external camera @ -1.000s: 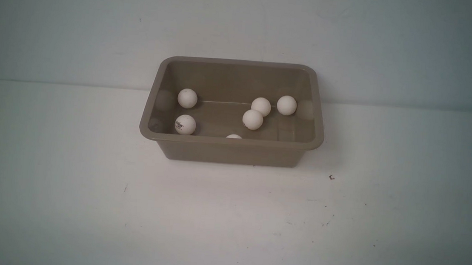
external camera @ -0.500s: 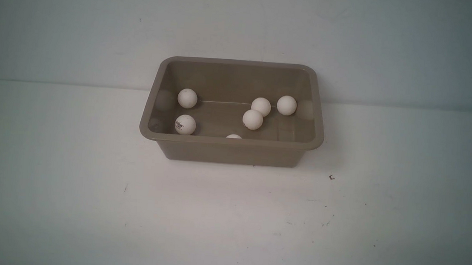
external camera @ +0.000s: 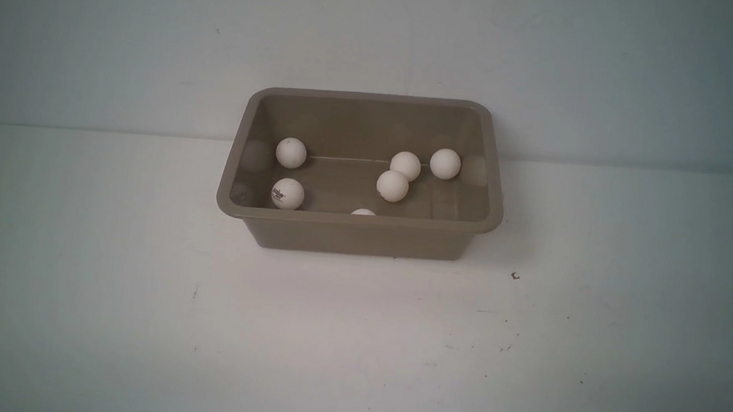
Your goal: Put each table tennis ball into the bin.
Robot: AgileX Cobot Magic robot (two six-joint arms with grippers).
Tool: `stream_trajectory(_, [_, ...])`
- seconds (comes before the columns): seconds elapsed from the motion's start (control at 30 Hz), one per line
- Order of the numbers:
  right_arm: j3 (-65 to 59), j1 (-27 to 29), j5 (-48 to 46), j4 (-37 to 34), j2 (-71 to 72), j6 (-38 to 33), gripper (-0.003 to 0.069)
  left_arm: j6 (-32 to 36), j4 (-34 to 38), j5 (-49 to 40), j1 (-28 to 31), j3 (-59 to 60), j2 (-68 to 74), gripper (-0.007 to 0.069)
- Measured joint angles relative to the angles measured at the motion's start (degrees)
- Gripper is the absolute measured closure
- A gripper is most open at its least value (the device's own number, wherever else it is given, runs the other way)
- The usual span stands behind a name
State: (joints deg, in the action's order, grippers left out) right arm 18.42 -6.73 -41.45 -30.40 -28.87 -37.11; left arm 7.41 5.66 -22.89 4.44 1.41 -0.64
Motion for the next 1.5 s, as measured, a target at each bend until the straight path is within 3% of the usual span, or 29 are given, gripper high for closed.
stream_trajectory(0.53, [0.00,0.06,0.00,0.09,0.73,-0.11,0.0416,0.00,0.17,0.00,0.00,0.00,0.00,0.0199])
stream_trajectory(0.67, [0.00,1.39,0.97,2.41,2.95,-3.58,0.0416,0.00,0.17,0.00,0.04,0.00,0.00,0.0199])
stream_trajectory(0.83, [-1.91,4.82,10.45,3.58,8.43,-10.44,0.0416,0.00,0.17,0.00,0.04,0.00,0.00,0.0199])
stream_trajectory(1.03, [-9.81,6.95,24.78,-0.05,14.50,-11.70,0.0416,0.00,0.17,0.00,0.04,0.00,0.00,0.0199])
stream_trajectory(1.5, [-18.14,9.37,26.68,-5.89,19.61,-11.95,0.0416,0.04,0.17,-0.18,0.04,-0.02,0.00,0.0199])
